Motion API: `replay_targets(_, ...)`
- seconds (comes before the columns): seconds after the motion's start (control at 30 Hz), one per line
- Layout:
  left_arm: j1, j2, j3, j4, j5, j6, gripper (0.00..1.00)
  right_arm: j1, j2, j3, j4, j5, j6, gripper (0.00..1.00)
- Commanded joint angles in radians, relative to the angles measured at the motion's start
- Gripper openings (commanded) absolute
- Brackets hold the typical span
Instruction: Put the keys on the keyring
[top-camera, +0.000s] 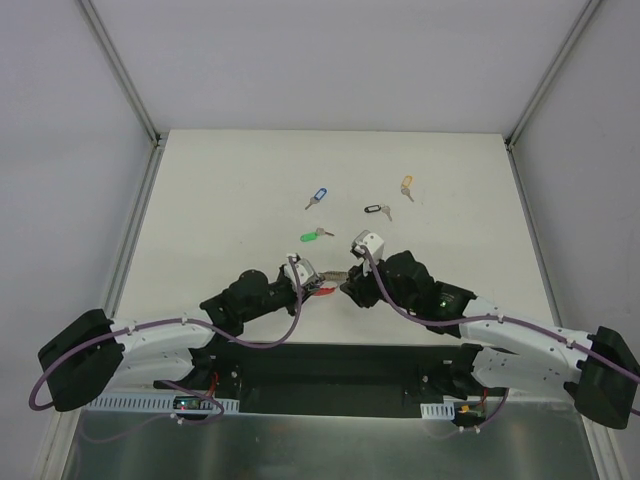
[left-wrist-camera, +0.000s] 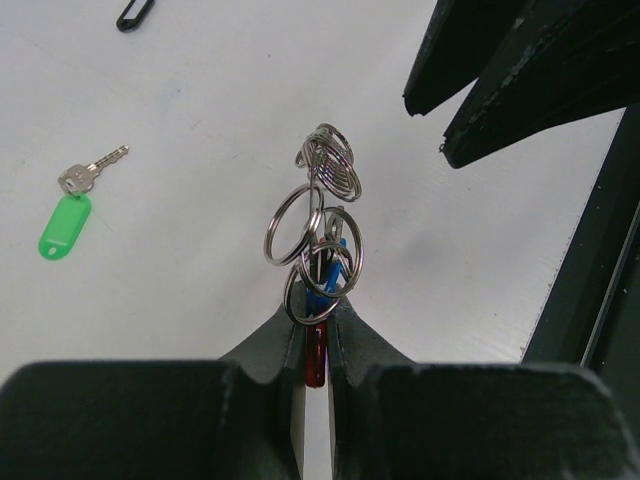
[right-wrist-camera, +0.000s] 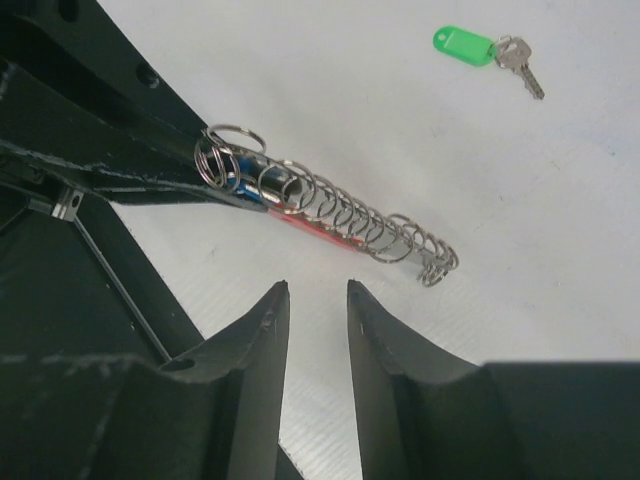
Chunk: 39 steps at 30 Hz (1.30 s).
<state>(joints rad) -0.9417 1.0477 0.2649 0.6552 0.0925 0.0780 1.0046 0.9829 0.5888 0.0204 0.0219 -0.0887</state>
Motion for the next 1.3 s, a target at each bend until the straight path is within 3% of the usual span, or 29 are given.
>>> replay_targets(0.0,0.0,-0.037,-0.015,0.066,-0.002,-0.047,0.0,0.0,0.002,-0.015,0.245,0.009,0.015,0.33)
replay_targets(0.27,-0.002,-0.017,-0.026,0.081,-0.079,-0.011,0.0,-0.015,0.007,-0.04,0.221,0.167,0.049,0.37)
replay_targets(0.47,0.0,0.109,0.089,0.07,-0.053,0.052,0.0,-0.029,-0.027,-0.041,0.096,0.285,0.075,0.37)
replay_targets(0.57,-0.002,0.161,0.148,0.064,0.001,-0.012,0.0,-0.041,-0.079,-0.059,0.043,0.349,0.084,0.38)
replay_targets(0.7,-0.002,0.192,0.256,-0.093,0.119,-0.182,0.0,-0.063,-0.142,-0.063,-0.055,0.369,0.106,0.39)
replay_targets(0.83,0.009,0.189,0.299,-0.277,0.145,-0.349,0.0,-0.067,-0.173,-0.041,-0.167,0.365,0.093,0.39)
replay_targets(0.97,0.047,0.213,0.297,-0.426,0.185,-0.471,0.0,-0.069,-0.162,-0.011,-0.227,0.333,0.041,0.4)
replay_targets(1.13,0.138,0.261,0.232,-0.445,0.263,-0.601,0.01,-0.067,-0.122,0.022,-0.249,0.279,0.021,0.4)
replay_targets(1.27,0.194,0.252,0.195,-0.491,0.24,-0.633,0.21,-0.067,-0.084,0.04,-0.254,0.211,0.007,0.43)
